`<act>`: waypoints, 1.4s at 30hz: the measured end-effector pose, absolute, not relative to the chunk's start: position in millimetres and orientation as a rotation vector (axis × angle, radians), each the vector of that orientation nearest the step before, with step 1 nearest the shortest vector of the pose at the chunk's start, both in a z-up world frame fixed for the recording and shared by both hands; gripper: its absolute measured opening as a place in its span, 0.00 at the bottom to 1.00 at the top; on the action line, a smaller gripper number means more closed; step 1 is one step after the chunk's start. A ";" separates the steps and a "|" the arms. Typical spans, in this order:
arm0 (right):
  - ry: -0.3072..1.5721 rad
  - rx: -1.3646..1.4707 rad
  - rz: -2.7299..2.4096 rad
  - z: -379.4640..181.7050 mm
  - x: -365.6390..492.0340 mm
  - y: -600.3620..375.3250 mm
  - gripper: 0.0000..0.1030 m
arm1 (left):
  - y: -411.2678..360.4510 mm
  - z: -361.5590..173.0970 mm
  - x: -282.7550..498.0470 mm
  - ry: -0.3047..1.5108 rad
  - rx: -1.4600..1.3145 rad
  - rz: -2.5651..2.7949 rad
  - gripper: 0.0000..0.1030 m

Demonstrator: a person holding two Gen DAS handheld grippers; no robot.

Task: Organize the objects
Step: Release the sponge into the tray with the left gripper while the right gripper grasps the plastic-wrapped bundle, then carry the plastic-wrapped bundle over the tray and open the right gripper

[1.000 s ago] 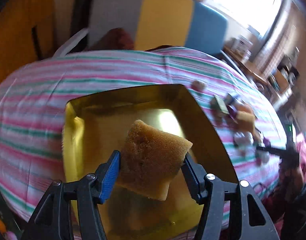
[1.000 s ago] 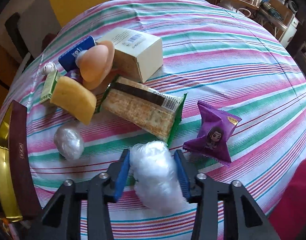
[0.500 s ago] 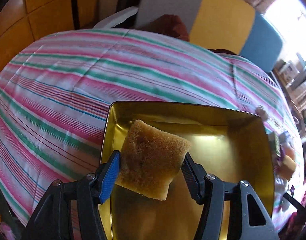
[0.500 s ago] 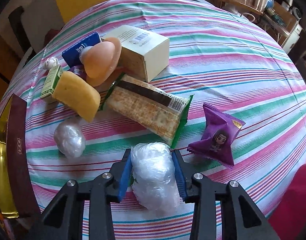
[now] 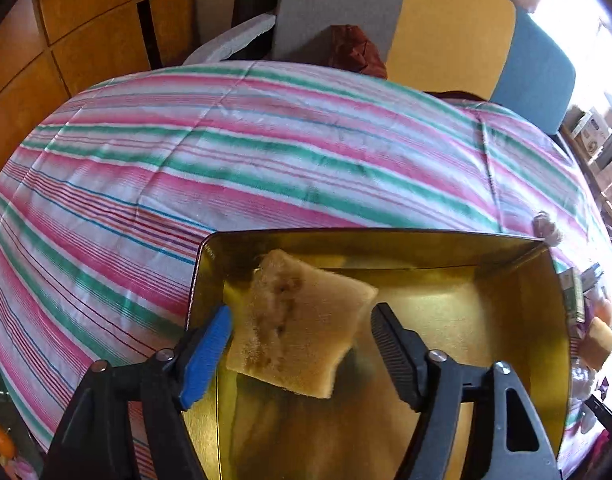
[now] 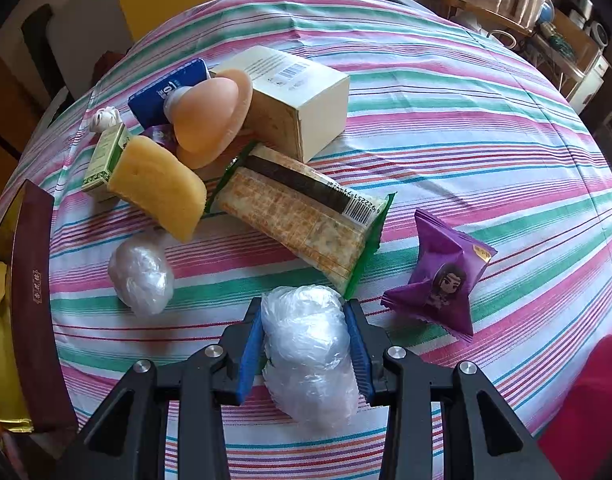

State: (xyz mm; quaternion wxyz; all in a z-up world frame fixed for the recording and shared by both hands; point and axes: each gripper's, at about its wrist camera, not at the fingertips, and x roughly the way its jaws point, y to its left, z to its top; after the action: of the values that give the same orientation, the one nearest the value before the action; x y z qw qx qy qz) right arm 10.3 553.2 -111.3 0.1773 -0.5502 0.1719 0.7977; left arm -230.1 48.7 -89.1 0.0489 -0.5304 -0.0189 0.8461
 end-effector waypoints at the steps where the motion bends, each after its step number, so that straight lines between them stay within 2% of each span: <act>1: 0.489 -1.557 2.257 -111.4 11.5 554.7 0.39 | 48.5 -83.7 -227.3 -0.059 -1.601 2.580 0.74; 9: 0.510 -1.515 2.255 -106.8 25.0 569.1 0.37 | 22.9 -21.0 -173.6 -0.084 -1.378 2.684 0.75; 16: 0.558 -1.380 2.346 -77.9 26.2 574.5 0.37 | -20.3 -15.9 -109.8 -0.153 -1.312 2.694 0.75; 20: 0.529 -1.298 2.444 -33.2 28.1 508.6 0.37 | -39.4 -26.3 -85.9 -0.174 -1.344 2.708 0.74; 24: 0.451 -1.278 2.630 3.4 -6.7 445.7 0.37 | -55.4 -33.6 -71.6 -0.258 -1.359 2.693 0.74; 29: 0.394 -1.448 2.888 15.3 -49.3 341.0 0.37 | -62.9 -37.3 -60.6 -0.315 -1.349 2.669 0.74; 36: 0.633 -1.921 2.876 -42.7 -122.1 213.2 0.37 | -73.1 -42.0 -55.1 -0.334 -1.361 2.657 0.74; 42: 0.951 -2.078 2.650 -94.9 -172.1 164.4 0.38 | -90.1 -48.9 -52.6 -0.385 -1.373 2.660 0.74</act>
State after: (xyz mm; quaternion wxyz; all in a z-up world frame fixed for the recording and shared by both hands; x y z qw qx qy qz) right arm -172.1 164.4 -94.9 -0.1780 -0.5843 0.2674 0.7453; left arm -52.6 -90.1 -48.9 0.0614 -0.4541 -0.1274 0.8797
